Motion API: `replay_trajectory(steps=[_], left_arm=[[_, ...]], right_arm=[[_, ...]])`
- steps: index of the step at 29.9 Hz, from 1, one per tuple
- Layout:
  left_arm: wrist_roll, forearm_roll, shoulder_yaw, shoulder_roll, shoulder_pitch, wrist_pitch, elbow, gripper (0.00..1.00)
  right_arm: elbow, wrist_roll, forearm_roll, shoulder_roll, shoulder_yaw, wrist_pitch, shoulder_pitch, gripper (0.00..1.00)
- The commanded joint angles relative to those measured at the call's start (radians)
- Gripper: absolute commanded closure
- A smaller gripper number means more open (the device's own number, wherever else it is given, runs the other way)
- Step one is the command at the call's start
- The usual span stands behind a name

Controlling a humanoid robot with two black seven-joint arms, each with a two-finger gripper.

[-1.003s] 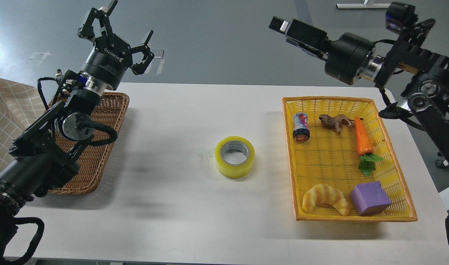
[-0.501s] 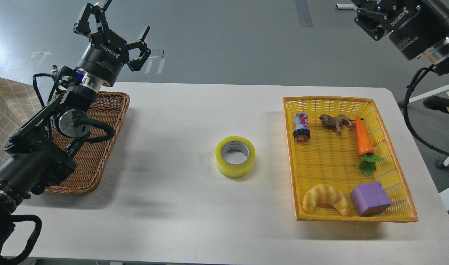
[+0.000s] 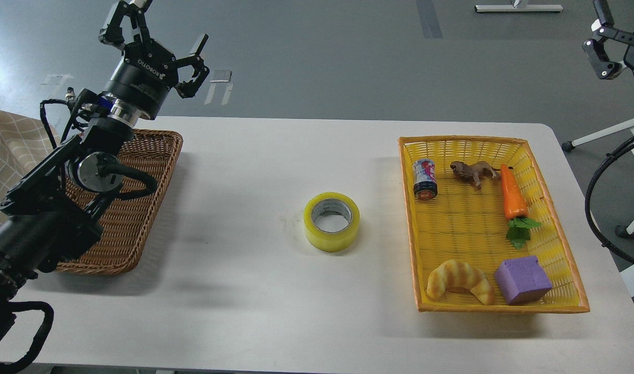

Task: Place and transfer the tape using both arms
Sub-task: 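Reach the left gripper toward the tape roll on the table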

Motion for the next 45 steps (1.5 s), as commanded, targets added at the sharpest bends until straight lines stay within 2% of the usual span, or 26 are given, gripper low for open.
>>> replay_trajectory(steps=[1, 15, 24, 31, 42, 45], left_arm=[[0.000, 0.043, 0.000, 0.001, -0.005, 0.000, 0.000, 0.02], [-0.009, 0.447, -0.003, 0.024, -0.031, 0.000, -0.001, 0.02], [-0.028, 0.750, -0.002, 0.024, -0.075, 0.000, -0.044, 0.02], [-0.028, 1.107, 0.020, 0.032, -0.065, 0.137, -0.185, 0.02], [-0.028, 1.551, 0.139, 0.026, -0.080, 0.193, -0.261, 0.02], [-0.022, 1.686, 0.182, 0.015, -0.083, 0.245, -0.262, 0.02]], right_arm=[[0.000, 0.004, 0.029, 0.000, 0.003, 0.000, -0.013, 0.00], [0.001, 0.011, 0.057, 0.007, 0.001, 0.000, -0.031, 0.00], [0.000, 0.014, 0.059, 0.009, 0.001, 0.000, -0.056, 0.00], [-0.002, 0.024, 0.060, 0.010, 0.024, 0.000, -0.094, 0.00], [-0.012, 0.055, 0.060, 0.012, 0.041, 0.000, -0.143, 0.00], [-0.025, 0.061, 0.060, 0.012, 0.041, 0.000, -0.151, 0.00]])
